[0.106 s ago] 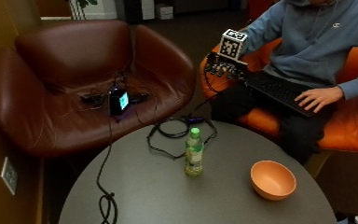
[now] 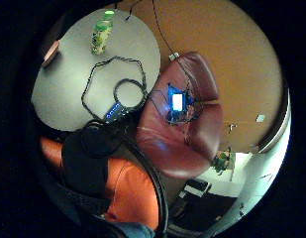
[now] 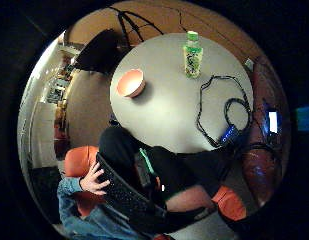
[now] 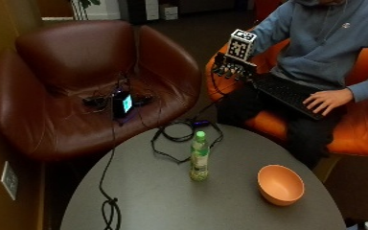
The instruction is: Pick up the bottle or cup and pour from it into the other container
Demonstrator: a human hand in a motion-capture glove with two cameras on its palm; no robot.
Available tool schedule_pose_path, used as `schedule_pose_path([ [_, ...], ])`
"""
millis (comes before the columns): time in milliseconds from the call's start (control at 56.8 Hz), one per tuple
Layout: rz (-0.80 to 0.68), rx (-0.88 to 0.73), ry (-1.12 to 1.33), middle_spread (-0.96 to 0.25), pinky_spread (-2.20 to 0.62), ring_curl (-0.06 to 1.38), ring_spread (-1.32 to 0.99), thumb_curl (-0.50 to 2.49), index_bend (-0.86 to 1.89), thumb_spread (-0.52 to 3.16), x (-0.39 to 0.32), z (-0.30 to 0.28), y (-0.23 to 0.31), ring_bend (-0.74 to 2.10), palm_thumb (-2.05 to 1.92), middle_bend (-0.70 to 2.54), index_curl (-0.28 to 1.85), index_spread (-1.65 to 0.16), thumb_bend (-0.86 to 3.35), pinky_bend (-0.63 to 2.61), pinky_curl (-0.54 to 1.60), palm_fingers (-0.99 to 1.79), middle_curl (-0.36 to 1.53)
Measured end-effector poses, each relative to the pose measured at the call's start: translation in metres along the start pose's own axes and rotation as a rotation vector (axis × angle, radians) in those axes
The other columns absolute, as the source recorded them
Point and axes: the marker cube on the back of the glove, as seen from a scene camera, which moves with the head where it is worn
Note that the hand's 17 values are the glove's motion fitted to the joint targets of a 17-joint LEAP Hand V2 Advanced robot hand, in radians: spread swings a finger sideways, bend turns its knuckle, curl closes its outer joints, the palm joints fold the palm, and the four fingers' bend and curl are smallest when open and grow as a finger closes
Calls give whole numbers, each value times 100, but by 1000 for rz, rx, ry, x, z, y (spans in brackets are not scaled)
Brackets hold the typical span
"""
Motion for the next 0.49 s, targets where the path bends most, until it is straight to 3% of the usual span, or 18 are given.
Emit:
schedule_pose_path([
  [70, 49, -136, 7, -7, 22, 11, -1, 13, 14, 77, -3, -7, 11, 31, 28, 18, 9, -36, 8, 51, 19, 4, 9],
  [158, 19, 2, -6, -7, 24, 13, -1, 16, 15, 86, -5, -11, -2, 33, 29, 18, 11, -39, 4, 52, 22, 2, 12],
  [282, 75, -173, -16, -8, 25, 15, -1, 20, 15, 92, -1, -18, 17, 35, 31, 18, 14, -40, 0, 53, 25, 0, 16],
  [493, 132, -166, -29, -7, 26, 19, 0, 24, 15, 96, 21, -10, 21, 37, 32, 18, 19, -41, -3, 53, 28, -1, 20],
])
